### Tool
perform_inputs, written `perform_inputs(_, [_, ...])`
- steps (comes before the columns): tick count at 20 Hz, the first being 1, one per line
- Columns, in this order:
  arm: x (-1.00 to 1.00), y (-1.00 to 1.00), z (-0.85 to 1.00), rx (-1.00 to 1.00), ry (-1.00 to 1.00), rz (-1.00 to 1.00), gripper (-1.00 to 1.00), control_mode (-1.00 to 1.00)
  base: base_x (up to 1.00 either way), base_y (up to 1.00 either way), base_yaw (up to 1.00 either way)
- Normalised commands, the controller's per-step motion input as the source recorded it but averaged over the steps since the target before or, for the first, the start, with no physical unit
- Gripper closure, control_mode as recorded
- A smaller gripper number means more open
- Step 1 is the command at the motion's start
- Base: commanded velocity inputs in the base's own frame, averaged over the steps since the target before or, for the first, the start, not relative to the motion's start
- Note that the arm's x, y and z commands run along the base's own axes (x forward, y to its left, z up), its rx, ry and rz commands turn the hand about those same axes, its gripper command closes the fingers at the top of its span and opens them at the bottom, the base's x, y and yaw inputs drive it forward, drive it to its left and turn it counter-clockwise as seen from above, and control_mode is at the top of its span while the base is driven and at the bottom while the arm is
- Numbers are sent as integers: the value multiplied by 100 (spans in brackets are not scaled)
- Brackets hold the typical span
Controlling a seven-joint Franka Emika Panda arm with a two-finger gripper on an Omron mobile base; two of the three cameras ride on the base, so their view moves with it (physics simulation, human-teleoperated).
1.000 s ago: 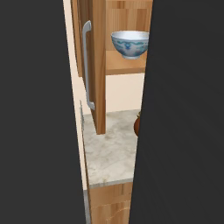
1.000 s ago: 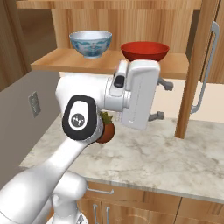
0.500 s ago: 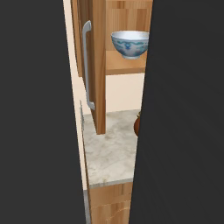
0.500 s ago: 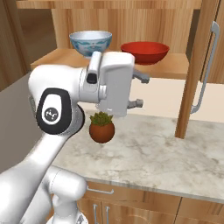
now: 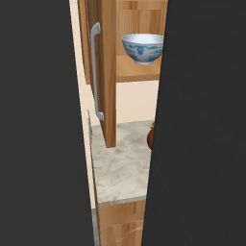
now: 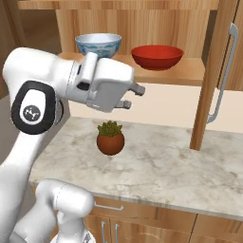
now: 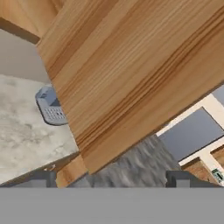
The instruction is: Move the bowls from the cabinet to the plates on the dining table.
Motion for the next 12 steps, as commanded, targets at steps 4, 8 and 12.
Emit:
perform_inputs(4, [-3, 35, 0, 29, -21, 23, -100, -100, 0, 0, 0])
perform_inputs(8, [-25, 39, 0, 24, -19, 35, -100, -100, 0, 0, 0])
perform_inputs(12, [-41, 48, 0, 13, -13, 43, -100, -100, 0, 0, 0])
